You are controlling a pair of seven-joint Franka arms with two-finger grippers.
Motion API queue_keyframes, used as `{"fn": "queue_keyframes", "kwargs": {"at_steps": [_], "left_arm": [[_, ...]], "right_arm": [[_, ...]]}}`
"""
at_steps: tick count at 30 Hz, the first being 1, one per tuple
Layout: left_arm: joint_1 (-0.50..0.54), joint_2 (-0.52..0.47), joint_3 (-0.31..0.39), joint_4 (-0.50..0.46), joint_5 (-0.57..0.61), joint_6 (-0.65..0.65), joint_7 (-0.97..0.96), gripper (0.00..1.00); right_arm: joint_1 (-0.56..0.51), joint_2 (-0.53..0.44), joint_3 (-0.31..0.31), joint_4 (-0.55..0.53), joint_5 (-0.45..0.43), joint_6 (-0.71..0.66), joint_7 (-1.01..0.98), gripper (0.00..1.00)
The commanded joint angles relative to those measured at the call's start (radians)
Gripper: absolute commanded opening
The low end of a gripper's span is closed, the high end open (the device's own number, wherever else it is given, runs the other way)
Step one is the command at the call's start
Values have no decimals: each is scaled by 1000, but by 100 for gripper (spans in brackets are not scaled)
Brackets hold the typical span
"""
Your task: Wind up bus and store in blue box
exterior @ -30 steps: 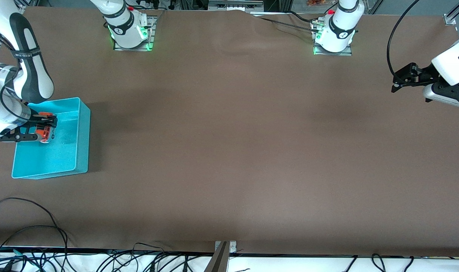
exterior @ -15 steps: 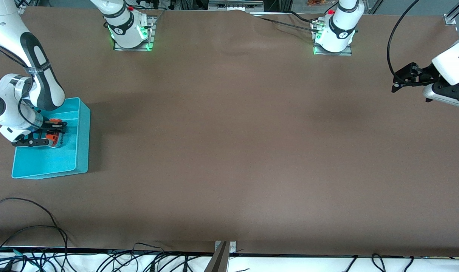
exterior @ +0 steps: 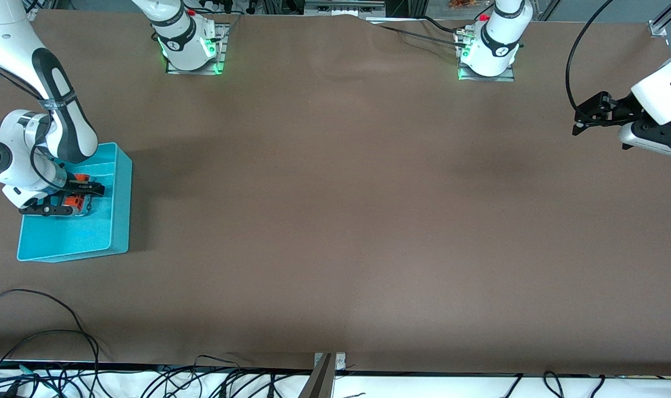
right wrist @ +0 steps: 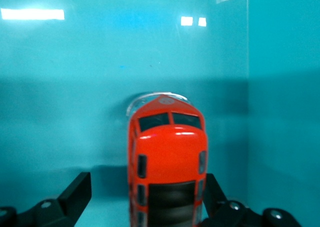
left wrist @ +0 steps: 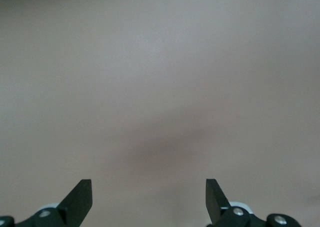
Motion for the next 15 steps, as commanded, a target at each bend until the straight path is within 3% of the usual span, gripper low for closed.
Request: {"fn": "queue_keyframes", "kwargs": {"at_steps": [1, 15], "left_arm": [[-7, 14, 5, 30, -1, -5, -1, 100], [-7, 14, 7, 30, -1, -5, 0, 100]], "right_arm": [[-15, -91, 41, 4, -15, -126, 54, 100], [-14, -255, 57, 0, -4, -275, 52, 100]]}}
